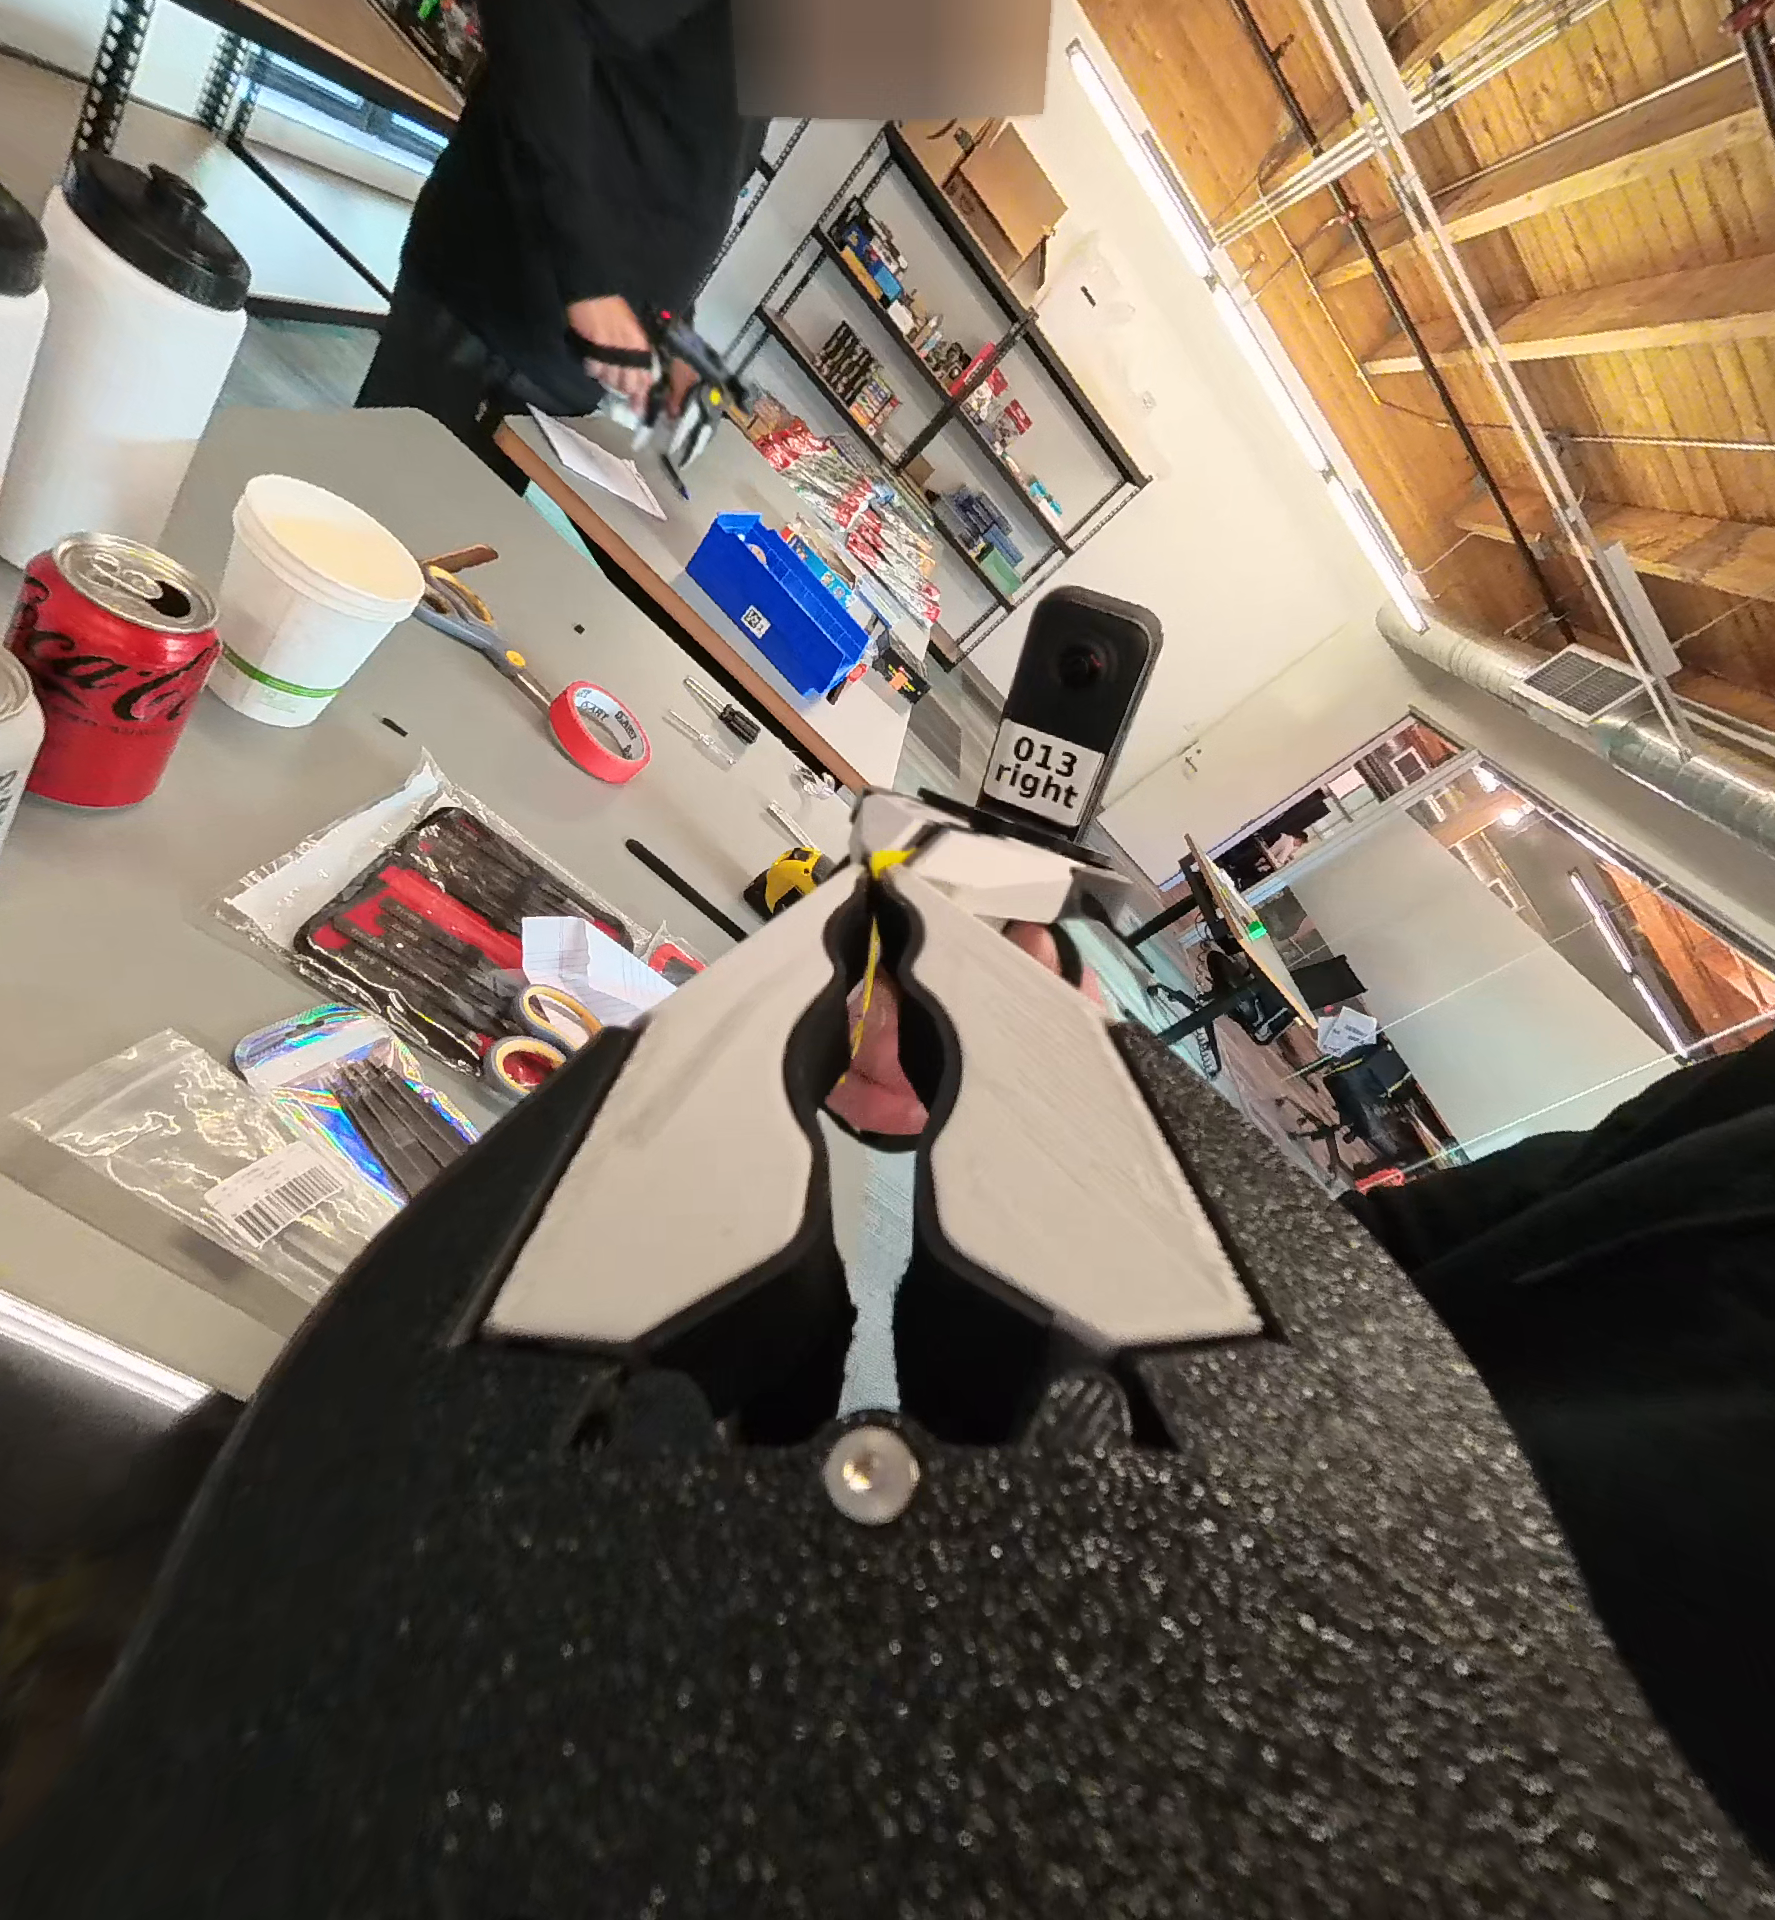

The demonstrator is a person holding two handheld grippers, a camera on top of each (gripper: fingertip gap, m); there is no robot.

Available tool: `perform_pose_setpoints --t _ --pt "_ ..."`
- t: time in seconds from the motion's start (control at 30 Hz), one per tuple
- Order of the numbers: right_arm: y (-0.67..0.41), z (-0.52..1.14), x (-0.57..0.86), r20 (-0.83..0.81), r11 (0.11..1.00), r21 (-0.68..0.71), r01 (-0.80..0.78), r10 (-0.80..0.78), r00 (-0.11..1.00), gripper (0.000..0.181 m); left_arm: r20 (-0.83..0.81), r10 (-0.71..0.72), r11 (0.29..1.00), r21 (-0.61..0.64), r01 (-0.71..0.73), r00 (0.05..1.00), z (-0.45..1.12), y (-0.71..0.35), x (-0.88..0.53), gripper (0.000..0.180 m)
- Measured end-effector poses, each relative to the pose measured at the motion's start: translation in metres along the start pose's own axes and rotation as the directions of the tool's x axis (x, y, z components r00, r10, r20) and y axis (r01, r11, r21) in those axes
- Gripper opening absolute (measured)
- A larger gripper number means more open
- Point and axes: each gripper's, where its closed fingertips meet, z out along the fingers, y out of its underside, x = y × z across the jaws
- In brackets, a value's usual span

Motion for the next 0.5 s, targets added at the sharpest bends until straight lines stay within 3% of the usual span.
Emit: perform_pose_setpoints --t 0.1,0.3,0.5 --pt "-0.003 -0.001 -0.002 -0.014 1.000 -0.003 0.024 -0.024 1.000 0.000 -0.006 0.016 1.000 0.010 -0.016 1.000 0.001 0.000 0.004 0.001" --pt "-0.020 -0.016 0.002 -0.129 0.985 -0.018 0.174 -0.175 0.976 0.000 -0.022 -0.008 1.000 0.004 0.008 1.000 0.000 -0.006 0.010 0.027" --pt "-0.041 -0.024 -0.009 -0.071 0.989 0.016 0.147 -0.146 0.987 0.000 -0.036 0.082 0.996 -0.024 -0.082 0.996 0.014 -0.001 0.021 0.031"
